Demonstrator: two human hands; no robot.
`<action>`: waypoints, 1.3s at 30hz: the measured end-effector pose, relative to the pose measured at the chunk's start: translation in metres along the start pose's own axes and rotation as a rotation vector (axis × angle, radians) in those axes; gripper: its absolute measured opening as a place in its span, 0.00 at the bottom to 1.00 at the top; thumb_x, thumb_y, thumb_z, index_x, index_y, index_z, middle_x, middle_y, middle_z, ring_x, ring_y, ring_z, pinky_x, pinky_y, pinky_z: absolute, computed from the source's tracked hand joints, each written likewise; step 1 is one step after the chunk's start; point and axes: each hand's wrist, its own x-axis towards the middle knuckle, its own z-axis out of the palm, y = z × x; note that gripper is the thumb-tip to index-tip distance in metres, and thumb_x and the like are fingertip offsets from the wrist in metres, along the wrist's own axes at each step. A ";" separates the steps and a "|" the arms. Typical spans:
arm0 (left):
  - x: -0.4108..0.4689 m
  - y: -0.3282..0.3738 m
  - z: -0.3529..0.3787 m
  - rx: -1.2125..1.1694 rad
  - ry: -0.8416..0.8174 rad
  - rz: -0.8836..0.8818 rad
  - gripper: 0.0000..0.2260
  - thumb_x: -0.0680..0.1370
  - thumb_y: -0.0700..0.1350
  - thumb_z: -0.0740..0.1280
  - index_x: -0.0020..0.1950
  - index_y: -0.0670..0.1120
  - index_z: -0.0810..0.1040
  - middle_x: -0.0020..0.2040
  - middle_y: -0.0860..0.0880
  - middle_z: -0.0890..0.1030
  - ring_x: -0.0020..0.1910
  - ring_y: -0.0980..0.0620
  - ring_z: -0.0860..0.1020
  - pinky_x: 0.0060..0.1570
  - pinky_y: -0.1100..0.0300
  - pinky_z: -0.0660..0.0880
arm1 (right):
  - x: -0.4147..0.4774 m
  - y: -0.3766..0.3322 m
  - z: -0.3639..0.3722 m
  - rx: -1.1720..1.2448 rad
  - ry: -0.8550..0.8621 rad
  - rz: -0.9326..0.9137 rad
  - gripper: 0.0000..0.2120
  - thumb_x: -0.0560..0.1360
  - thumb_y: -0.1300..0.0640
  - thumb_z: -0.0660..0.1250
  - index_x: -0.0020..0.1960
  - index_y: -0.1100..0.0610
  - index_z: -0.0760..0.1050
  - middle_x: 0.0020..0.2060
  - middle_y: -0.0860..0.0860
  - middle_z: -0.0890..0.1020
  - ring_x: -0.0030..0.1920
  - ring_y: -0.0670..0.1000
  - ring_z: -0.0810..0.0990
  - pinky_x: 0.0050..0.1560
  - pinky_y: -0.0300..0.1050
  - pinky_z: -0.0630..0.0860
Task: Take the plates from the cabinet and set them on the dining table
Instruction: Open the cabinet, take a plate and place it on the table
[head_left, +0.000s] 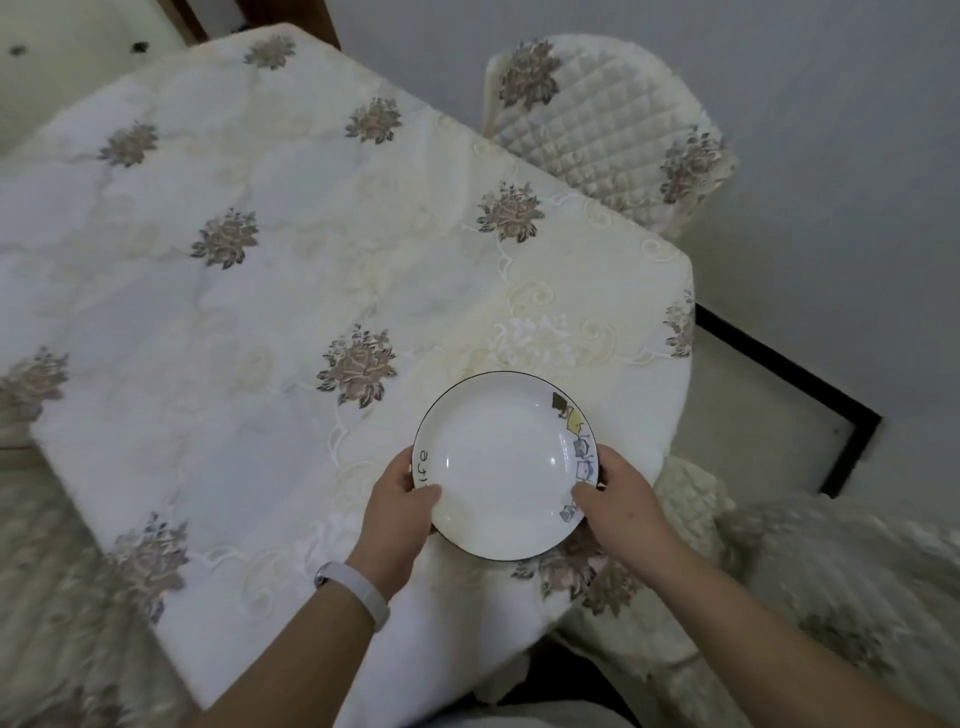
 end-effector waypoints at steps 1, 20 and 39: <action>0.003 -0.003 0.004 0.006 0.019 -0.012 0.24 0.74 0.28 0.57 0.54 0.56 0.78 0.49 0.47 0.84 0.48 0.44 0.82 0.47 0.43 0.80 | 0.006 -0.001 -0.003 -0.021 -0.024 -0.004 0.18 0.73 0.65 0.62 0.54 0.44 0.76 0.46 0.39 0.83 0.48 0.41 0.80 0.44 0.35 0.76; 0.023 -0.020 0.019 0.226 0.176 -0.069 0.19 0.74 0.36 0.63 0.58 0.59 0.75 0.46 0.47 0.83 0.45 0.46 0.82 0.48 0.45 0.81 | 0.064 0.012 -0.008 -0.298 -0.161 -0.023 0.17 0.74 0.61 0.63 0.62 0.49 0.70 0.47 0.45 0.80 0.44 0.43 0.77 0.37 0.36 0.71; -0.037 0.011 -0.043 0.942 0.332 0.431 0.18 0.77 0.48 0.64 0.67 0.47 0.75 0.63 0.50 0.76 0.63 0.50 0.74 0.60 0.57 0.70 | 0.043 -0.070 -0.024 -0.820 -0.071 -0.692 0.26 0.76 0.45 0.56 0.66 0.59 0.73 0.61 0.54 0.77 0.60 0.57 0.76 0.56 0.50 0.74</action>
